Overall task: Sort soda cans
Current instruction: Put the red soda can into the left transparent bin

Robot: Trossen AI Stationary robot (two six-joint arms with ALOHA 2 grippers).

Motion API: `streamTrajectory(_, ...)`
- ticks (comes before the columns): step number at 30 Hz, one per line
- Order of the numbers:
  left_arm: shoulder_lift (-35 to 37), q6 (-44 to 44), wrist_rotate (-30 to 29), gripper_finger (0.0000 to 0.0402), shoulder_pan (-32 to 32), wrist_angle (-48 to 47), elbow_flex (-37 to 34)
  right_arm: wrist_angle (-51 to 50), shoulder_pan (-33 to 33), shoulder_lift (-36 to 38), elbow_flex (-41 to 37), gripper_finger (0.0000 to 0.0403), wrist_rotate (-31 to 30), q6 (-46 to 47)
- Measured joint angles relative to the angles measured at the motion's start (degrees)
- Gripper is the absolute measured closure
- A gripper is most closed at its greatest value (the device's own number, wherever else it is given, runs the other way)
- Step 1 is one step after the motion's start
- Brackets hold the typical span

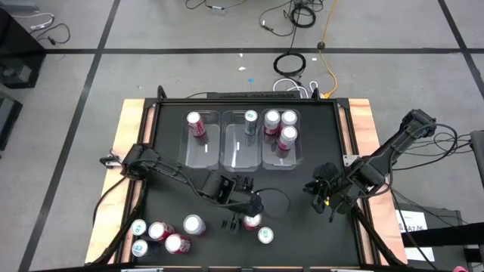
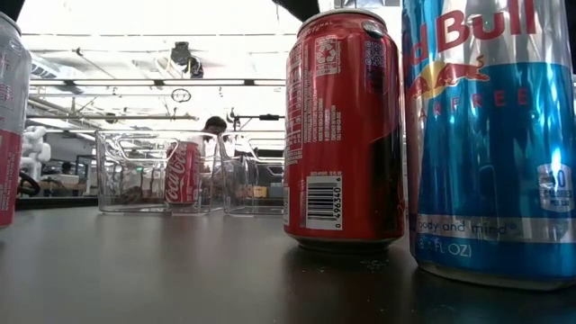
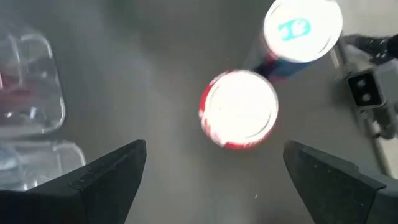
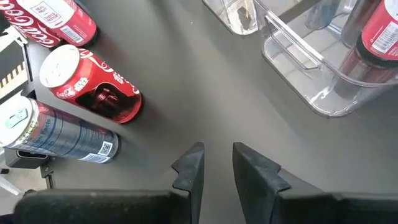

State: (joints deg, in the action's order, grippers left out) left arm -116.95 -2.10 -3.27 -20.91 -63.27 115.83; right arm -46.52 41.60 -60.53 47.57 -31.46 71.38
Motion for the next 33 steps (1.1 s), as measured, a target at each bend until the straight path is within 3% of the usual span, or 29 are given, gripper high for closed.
streamTrajectory(7, -0.7, 0.1, 0.0, 0.0013, -1.0, 5.5, 0.0, 0.0, 0.0, 0.0, 0.0, 0.0328, 0.0, 0.0)
streamTrajectory(33, -10.8, 1.4, -0.3, 0.0013, -2.4, 5.8, -0.1, 0.0, 0.0, 0.0, 0.0, 0.0328, 0.3, 0.0)
